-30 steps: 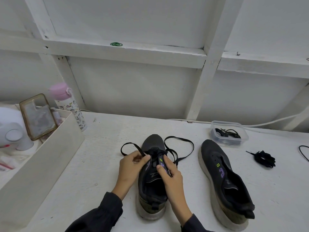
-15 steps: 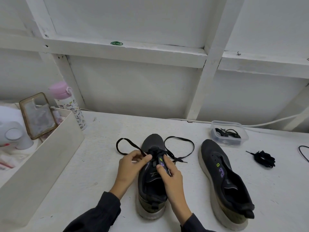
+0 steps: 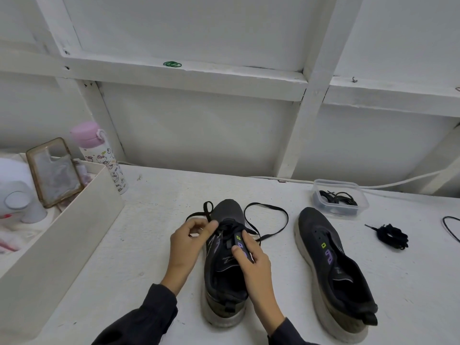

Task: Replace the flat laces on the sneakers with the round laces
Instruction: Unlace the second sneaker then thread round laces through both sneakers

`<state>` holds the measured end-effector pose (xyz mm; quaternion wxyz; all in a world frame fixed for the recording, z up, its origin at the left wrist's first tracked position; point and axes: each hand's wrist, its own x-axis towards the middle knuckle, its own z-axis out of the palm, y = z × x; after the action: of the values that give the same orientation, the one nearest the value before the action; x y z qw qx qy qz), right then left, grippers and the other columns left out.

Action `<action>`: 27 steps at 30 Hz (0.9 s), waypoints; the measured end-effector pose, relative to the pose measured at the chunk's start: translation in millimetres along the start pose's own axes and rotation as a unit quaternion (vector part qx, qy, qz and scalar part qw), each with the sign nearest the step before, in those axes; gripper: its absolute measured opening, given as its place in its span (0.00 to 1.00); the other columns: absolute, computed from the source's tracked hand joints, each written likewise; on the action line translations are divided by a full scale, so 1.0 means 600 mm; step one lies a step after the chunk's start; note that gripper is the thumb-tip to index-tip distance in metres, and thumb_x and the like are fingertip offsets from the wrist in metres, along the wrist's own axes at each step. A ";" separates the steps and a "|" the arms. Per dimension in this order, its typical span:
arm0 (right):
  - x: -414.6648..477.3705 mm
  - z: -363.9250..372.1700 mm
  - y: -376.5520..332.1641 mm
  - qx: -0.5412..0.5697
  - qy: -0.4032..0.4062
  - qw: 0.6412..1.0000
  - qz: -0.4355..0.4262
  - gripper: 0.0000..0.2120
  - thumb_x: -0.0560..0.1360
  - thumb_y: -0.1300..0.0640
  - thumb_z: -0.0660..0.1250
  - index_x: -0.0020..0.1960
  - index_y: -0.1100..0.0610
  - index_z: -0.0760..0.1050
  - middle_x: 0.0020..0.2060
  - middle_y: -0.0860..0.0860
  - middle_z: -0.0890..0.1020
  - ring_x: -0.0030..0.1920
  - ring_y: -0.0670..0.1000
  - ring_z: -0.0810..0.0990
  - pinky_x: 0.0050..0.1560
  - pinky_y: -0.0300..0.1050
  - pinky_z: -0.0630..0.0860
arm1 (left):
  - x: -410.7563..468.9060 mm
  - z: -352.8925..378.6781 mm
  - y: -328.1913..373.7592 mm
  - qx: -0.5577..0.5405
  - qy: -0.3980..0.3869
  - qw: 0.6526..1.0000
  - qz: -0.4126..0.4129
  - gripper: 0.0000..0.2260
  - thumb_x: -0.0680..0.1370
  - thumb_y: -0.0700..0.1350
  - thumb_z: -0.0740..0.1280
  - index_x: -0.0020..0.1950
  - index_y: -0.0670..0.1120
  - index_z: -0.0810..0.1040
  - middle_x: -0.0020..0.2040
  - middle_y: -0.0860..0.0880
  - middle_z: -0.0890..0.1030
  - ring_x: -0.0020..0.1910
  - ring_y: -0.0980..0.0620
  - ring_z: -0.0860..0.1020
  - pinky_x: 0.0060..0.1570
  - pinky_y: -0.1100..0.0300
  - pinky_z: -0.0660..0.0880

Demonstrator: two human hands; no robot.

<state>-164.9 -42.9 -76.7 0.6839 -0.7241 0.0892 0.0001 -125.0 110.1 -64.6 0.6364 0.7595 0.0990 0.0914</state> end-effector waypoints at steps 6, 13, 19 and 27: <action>0.000 -0.001 0.000 -0.004 0.003 1.000 0.000 0.24 0.77 0.58 0.69 0.72 0.55 0.70 0.66 0.47 0.76 0.66 0.45 0.74 0.67 0.40 0.71 | 0.001 0.004 -0.005 0.045 -0.004 0.998 0.036 0.05 0.73 0.42 0.75 0.38 0.46 0.82 0.35 0.52 0.83 0.36 0.59 0.78 0.39 0.68 0.74; -0.001 0.000 0.002 -0.003 -0.003 1.000 0.003 0.24 0.76 0.58 0.69 0.72 0.54 0.70 0.66 0.45 0.76 0.65 0.43 0.74 0.59 0.28 0.71 | 0.012 -0.004 0.022 -0.036 0.078 0.996 0.021 0.05 0.76 0.45 0.72 0.39 0.48 0.80 0.33 0.56 0.80 0.35 0.53 0.76 0.36 0.71 0.71; 0.000 0.001 -0.001 0.002 -0.002 1.000 -0.003 0.23 0.77 0.60 0.68 0.71 0.55 0.70 0.63 0.45 0.76 0.62 0.42 0.75 0.55 0.26 0.72 | -0.013 0.013 -0.004 0.025 -0.022 0.999 -0.003 0.05 0.72 0.48 0.75 0.41 0.48 0.84 0.37 0.54 0.84 0.38 0.60 0.80 0.42 0.68 0.75; 0.000 -0.001 0.004 0.007 0.000 1.000 0.011 0.25 0.76 0.58 0.70 0.72 0.54 0.70 0.66 0.46 0.76 0.66 0.45 0.74 0.66 0.39 0.72 | 0.024 -0.010 0.028 -0.027 0.103 0.993 0.044 0.06 0.76 0.42 0.72 0.40 0.49 0.79 0.38 0.51 0.81 0.37 0.52 0.77 0.37 0.69 0.73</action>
<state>-165.3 -43.6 -79.0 0.6886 -0.7185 0.0976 0.0071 -112.2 116.9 -46.5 0.6387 0.7320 0.1276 0.1999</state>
